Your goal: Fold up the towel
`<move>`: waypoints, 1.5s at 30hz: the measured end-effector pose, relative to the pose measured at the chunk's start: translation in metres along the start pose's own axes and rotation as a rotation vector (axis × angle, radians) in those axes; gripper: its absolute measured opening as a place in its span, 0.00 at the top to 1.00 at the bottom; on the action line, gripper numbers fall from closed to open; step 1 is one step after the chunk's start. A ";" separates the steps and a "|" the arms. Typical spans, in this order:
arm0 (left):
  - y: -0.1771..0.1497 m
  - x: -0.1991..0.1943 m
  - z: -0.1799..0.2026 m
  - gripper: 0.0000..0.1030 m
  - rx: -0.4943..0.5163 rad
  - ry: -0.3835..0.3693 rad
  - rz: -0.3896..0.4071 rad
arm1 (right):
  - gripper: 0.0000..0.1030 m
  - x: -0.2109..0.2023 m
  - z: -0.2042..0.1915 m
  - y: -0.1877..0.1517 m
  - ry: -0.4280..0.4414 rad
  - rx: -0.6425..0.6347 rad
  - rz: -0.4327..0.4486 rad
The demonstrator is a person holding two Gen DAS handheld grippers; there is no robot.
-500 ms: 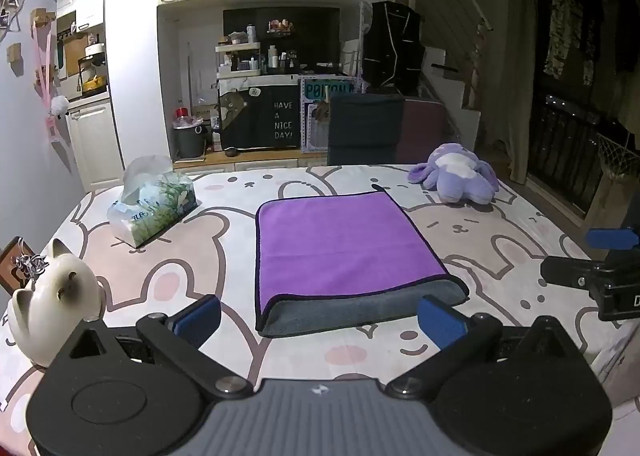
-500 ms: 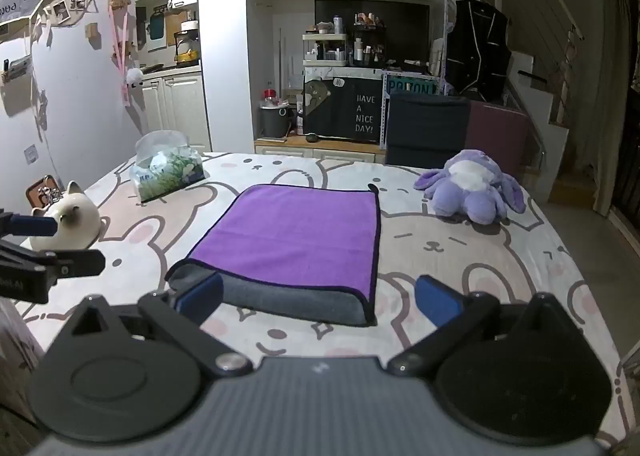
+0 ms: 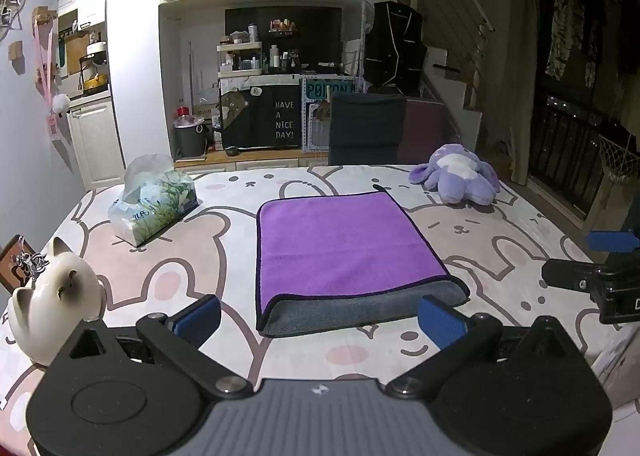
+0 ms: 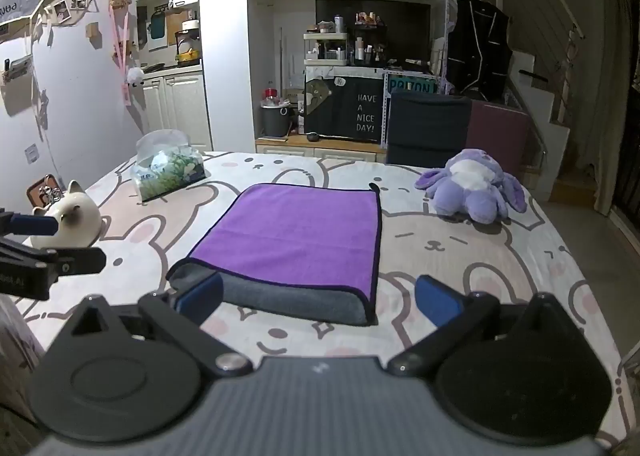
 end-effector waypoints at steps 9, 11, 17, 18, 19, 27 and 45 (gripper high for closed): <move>0.000 -0.001 0.000 0.00 0.000 -0.002 0.001 | 0.00 0.001 -0.001 -0.001 -0.002 -0.001 -0.003; 0.000 0.001 0.002 0.00 0.000 -0.002 0.001 | 0.00 0.001 -0.001 -0.001 -0.002 -0.001 -0.003; 0.000 0.001 0.002 0.00 0.000 -0.001 0.000 | 0.00 0.000 0.000 -0.001 -0.001 0.001 -0.004; 0.000 0.001 0.002 0.00 0.000 -0.002 0.000 | 0.00 0.000 0.000 -0.001 -0.001 0.001 -0.004; 0.000 0.001 0.002 0.00 0.000 -0.002 0.001 | 0.00 0.000 0.000 -0.001 -0.002 0.001 -0.004; 0.001 0.002 0.001 0.00 0.001 -0.002 0.000 | 0.00 0.000 0.000 -0.001 -0.001 0.001 -0.005; 0.000 0.002 0.002 0.00 0.001 0.000 -0.001 | 0.00 0.000 -0.001 -0.001 0.001 0.001 -0.007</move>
Point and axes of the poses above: each gripper's, at about its wrist camera, not at the fingertips, and x roughly the way its jaws point, z to its right, y to its top, the point moved 7 cm from there along x, roughly the way its jaws point, and after that the axes turned 5 degrees about z, right-handed, at the moved point
